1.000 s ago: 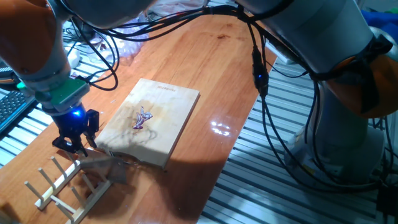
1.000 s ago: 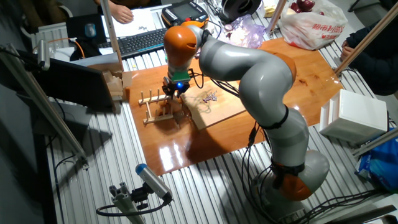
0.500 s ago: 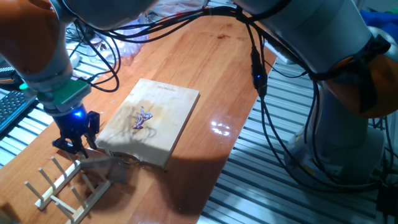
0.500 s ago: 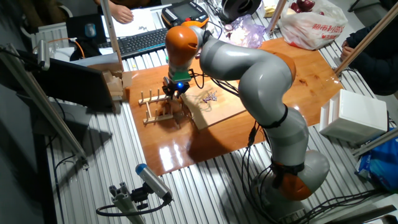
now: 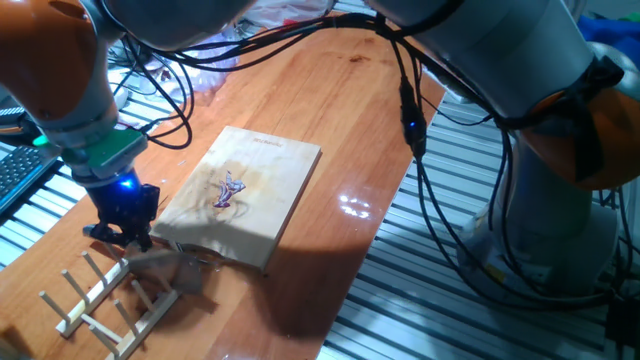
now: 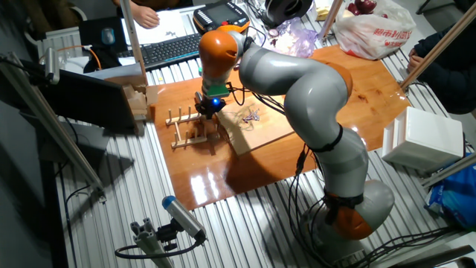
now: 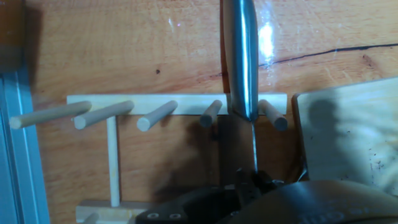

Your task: Chop the onions

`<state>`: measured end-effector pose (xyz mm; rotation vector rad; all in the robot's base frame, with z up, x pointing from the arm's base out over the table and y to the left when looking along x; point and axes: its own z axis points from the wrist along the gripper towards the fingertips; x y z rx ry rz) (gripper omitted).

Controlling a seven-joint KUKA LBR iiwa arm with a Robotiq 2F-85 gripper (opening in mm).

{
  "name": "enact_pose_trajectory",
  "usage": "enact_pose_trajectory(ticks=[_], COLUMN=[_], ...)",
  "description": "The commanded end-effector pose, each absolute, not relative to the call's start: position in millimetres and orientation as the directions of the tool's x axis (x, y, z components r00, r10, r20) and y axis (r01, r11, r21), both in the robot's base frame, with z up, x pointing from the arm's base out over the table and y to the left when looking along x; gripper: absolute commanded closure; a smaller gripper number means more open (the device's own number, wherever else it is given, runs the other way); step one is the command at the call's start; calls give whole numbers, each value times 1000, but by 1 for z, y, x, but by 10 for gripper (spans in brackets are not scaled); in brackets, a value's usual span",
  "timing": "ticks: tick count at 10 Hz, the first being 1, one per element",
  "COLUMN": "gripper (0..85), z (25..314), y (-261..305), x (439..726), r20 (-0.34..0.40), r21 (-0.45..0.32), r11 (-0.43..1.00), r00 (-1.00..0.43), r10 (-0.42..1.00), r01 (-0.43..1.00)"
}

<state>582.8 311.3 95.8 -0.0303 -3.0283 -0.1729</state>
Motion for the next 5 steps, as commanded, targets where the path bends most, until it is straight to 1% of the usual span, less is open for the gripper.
enact_pose_trajectory(ticks=[1, 2, 3, 5], gripper=[850, 850, 850, 850], z=[97, 99, 102, 107], y=[312, 312, 313, 313], x=[583, 582, 581, 580], r20=[109, 107, 106, 83], r21=[122, 142, 144, 127], r11=[992, 990, 989, 992], r00=[-994, -994, -994, -997], r10=[6, 1, 4, -1], r01=[19, 16, 19, 10])
